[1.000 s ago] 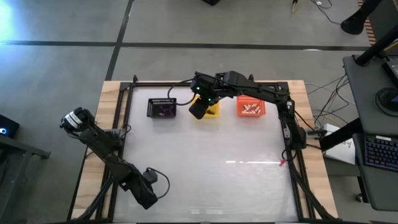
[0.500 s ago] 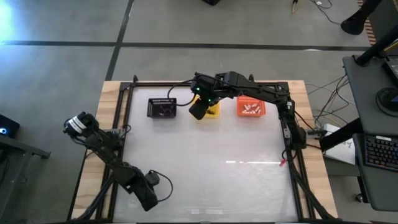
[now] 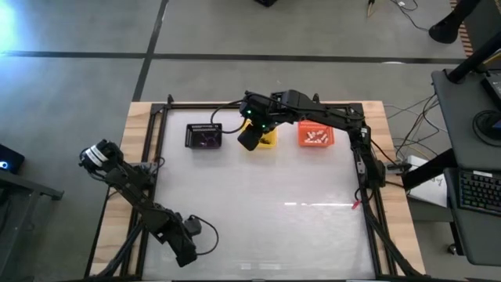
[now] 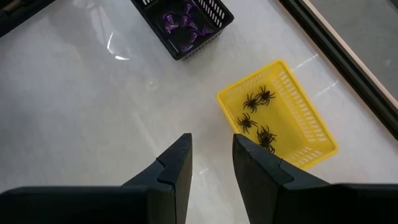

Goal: Sort Halloween decoration
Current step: Put the violet hat toy into the black bin

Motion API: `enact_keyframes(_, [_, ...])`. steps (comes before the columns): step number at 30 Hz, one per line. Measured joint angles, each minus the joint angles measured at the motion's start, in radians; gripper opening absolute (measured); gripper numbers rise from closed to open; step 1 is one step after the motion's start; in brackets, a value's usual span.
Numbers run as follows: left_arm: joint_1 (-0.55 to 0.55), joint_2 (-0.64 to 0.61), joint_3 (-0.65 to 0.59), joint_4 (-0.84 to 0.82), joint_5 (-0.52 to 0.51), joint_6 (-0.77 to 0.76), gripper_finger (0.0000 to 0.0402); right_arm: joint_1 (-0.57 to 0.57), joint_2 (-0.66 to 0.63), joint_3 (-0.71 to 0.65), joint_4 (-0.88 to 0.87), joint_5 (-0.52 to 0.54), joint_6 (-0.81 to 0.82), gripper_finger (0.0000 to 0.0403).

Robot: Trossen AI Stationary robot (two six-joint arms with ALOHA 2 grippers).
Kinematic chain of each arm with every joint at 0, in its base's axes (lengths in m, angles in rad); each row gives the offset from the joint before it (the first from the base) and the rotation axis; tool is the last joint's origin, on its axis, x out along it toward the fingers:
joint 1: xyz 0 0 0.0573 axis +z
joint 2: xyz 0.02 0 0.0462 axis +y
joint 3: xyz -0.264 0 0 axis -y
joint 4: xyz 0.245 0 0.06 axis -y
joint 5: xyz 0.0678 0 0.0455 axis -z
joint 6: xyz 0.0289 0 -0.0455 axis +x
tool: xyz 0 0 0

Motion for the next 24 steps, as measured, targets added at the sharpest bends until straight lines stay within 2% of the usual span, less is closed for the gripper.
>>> enact_keyframes(8, [0.014,-0.147,-0.002,-0.158,-0.042,0.029,0.0000,0.000,0.000,0.000,0.000,0.000,0.000,0.0107])
enact_keyframes(13, [0.060,-0.265,-0.002,-0.278,-0.117,0.045,0.0000,0.000,0.000,0.000,0.000,0.000,0.000,0.0107])
enact_keyframes(20, [0.166,-0.414,-0.002,-0.356,-0.272,0.077,0.0000,0.000,0.000,0.000,0.000,0.000,0.000,0.0107])
enact_keyframes(24, [0.274,-0.477,-0.002,-0.414,-0.337,0.155,0.0000,0.000,0.000,0.000,0.000,0.000,-0.006,0.0107])
